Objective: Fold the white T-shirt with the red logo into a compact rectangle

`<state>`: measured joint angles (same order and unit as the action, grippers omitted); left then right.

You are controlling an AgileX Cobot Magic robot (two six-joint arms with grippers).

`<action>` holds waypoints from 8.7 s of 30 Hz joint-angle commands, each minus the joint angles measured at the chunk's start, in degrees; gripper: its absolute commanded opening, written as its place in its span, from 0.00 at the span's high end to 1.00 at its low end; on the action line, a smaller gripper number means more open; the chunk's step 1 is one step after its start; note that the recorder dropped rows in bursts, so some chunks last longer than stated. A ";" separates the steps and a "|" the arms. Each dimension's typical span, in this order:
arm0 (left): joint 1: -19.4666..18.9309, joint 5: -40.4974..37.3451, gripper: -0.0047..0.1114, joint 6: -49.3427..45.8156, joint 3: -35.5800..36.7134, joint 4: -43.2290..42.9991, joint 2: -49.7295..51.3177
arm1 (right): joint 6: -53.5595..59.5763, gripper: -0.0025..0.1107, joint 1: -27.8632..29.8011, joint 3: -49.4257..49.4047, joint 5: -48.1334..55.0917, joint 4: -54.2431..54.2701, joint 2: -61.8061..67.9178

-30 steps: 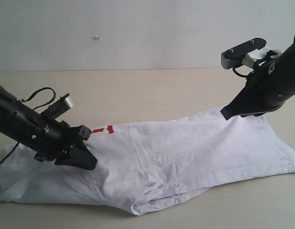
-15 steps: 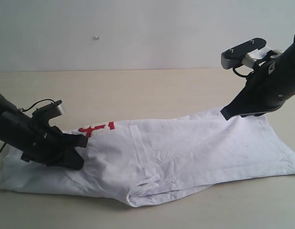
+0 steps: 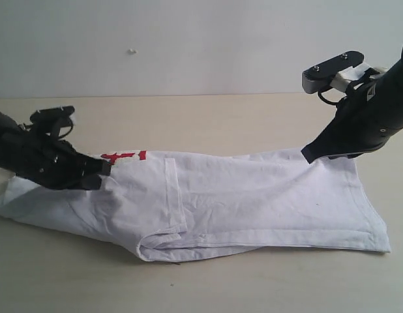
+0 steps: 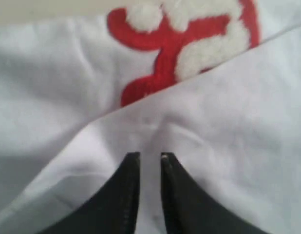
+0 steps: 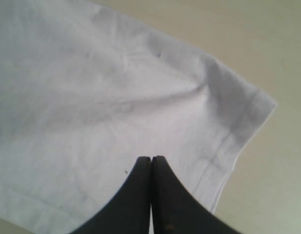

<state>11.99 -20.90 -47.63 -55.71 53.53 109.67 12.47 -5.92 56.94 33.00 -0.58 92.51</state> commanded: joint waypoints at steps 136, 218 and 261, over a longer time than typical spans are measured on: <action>12.69 -37.66 0.60 1.42 -23.43 4.90 13.49 | 22.31 0.98 -0.07 0.05 -4.71 36.33 12.70; 1.18 25.62 0.96 28.65 39.91 -18.15 -68.41 | -5.09 0.98 -0.07 -26.82 -14.45 5.05 -51.36; -3.00 23.16 0.96 20.50 48.83 -24.87 -87.30 | -5.09 0.98 -0.07 -26.82 -13.01 5.05 -53.86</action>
<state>10.76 1.34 -26.57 -9.07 29.46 24.89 7.69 -6.18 30.44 20.31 4.56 38.85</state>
